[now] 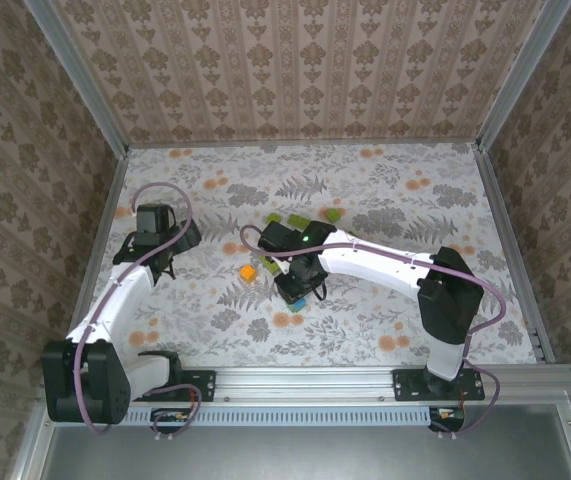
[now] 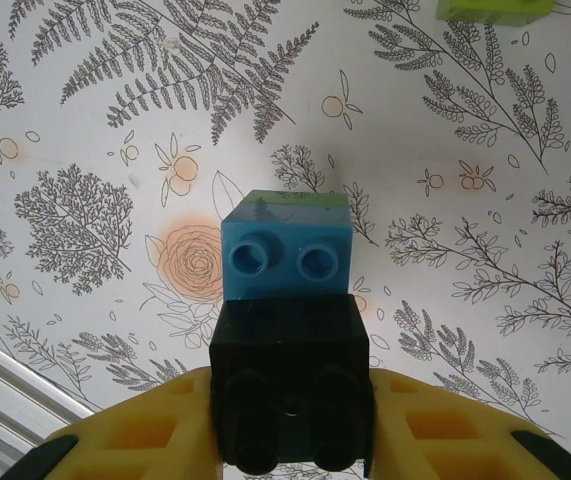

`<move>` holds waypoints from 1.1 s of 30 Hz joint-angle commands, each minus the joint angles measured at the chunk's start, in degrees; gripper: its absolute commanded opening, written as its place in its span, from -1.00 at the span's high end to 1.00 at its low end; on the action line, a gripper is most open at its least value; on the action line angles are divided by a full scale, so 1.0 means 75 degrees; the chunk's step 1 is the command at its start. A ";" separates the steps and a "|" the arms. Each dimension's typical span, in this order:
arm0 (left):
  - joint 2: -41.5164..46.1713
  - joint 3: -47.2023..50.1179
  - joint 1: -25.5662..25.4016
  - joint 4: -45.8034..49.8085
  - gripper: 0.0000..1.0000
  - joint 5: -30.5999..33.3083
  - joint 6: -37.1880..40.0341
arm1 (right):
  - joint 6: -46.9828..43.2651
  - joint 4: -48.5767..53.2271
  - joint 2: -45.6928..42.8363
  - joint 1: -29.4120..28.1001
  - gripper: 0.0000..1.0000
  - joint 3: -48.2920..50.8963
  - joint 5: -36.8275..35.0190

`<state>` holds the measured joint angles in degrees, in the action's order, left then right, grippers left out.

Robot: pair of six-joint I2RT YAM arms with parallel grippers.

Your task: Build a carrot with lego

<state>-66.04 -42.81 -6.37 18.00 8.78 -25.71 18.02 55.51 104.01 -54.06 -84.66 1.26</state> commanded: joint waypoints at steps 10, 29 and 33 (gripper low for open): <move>-0.0007 -0.0257 -0.0052 0.0112 -0.97 0.0082 0.0148 | 0.0104 0.0193 0.0181 -0.0057 0.30 0.0120 0.0190; 0.0004 -0.0267 -0.0053 0.0113 -0.97 0.0079 0.0163 | 0.0105 0.0586 0.0811 -0.0267 0.30 0.0316 -0.0179; 0.0016 -0.0269 -0.0053 0.0104 -0.97 0.0072 0.0154 | 0.0105 0.0562 0.0861 -0.0303 0.30 0.0503 -0.0168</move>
<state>-66.04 -42.85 -6.37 18.00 8.78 -25.69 18.22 55.68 105.25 -55.40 -84.95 -0.34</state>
